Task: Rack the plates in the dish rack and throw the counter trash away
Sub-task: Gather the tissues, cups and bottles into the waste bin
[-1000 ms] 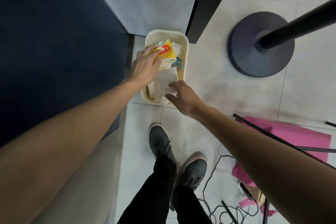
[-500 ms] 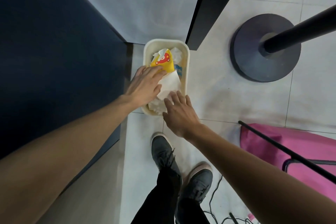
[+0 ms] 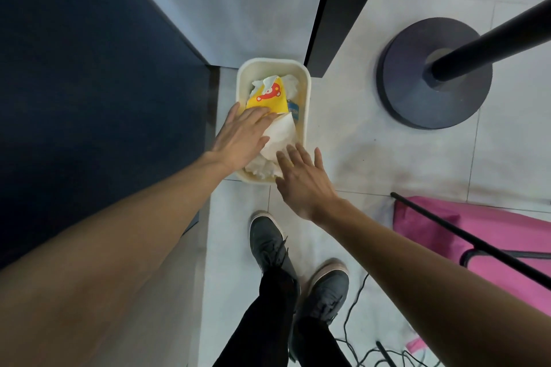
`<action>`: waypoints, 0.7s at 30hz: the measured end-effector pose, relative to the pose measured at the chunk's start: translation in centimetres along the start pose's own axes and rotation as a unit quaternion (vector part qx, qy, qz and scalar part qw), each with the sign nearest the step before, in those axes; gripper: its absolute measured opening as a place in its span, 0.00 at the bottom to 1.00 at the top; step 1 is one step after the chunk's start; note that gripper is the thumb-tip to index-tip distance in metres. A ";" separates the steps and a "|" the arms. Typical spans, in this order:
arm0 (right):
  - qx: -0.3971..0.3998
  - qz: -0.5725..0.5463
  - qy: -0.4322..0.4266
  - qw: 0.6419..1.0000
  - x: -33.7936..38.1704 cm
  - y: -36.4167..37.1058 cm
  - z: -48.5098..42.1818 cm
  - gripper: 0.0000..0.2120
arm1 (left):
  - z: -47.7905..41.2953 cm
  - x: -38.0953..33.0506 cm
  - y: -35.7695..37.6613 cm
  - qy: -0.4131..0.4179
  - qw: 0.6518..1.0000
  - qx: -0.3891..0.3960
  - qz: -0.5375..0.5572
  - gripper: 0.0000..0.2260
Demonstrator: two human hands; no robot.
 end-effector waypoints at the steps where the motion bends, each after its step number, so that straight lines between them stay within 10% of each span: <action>1: -0.001 0.001 0.002 1.000 -0.1 -0.7 0.6 0.27 | 0.3 -0.1 -0.6 -0.004 1.000 -0.006 0.009 0.24; 21: -0.048 -0.073 0.069 0.994 5.5 -18.9 20.3 0.28 | 18.5 -14.1 -23.2 -0.266 0.905 -0.127 0.308 0.18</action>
Point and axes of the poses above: each hand's wrist, its own z-axis away from the middle knuckle, its own y-axis out of the palm, x = y × z, the point moved 1 cm from there along -z, towards the middle knuckle, and after that the axes turned 7 degrees about -x, right-handed, at the moved point
